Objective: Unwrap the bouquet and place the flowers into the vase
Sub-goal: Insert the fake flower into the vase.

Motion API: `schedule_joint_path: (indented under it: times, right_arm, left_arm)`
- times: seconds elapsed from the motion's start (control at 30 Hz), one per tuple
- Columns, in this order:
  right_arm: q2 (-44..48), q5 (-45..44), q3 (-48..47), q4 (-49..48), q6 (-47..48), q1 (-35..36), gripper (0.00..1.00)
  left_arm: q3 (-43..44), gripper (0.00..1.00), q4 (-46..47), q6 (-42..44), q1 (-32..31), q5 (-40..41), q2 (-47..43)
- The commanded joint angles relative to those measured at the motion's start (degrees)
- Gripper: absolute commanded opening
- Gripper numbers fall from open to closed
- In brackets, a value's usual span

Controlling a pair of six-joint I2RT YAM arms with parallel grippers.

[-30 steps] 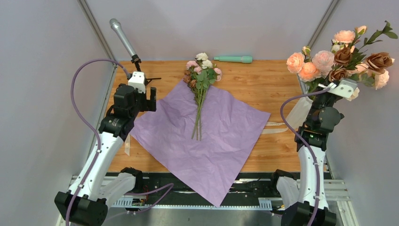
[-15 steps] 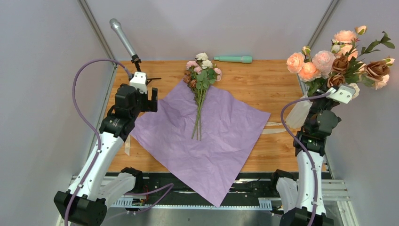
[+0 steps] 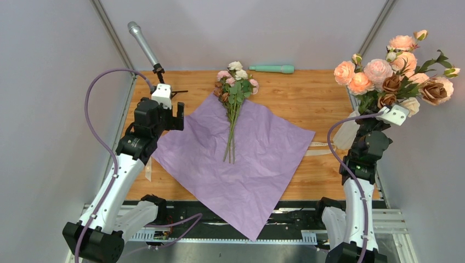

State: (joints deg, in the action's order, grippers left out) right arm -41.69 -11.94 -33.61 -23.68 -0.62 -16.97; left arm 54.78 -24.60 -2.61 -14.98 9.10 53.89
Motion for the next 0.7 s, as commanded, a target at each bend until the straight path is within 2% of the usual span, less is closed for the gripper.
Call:
schedule_joint_path:
  times: [0.0, 0.67]
  right_arm:
    - [0.2, -0.54, 0.99, 0.92, -2.37, -0.19, 0.0]
    - [-0.06, -1.02, 3.37, 2.14, -3.2, -0.25, 0.01]
  left_arm:
    - [-0.29, 1.0, 2.33, 0.81, -0.48, -0.34, -0.71]
    - [-0.38, 1.0, 2.36, 0.91, -1.19, -0.1, -1.16]
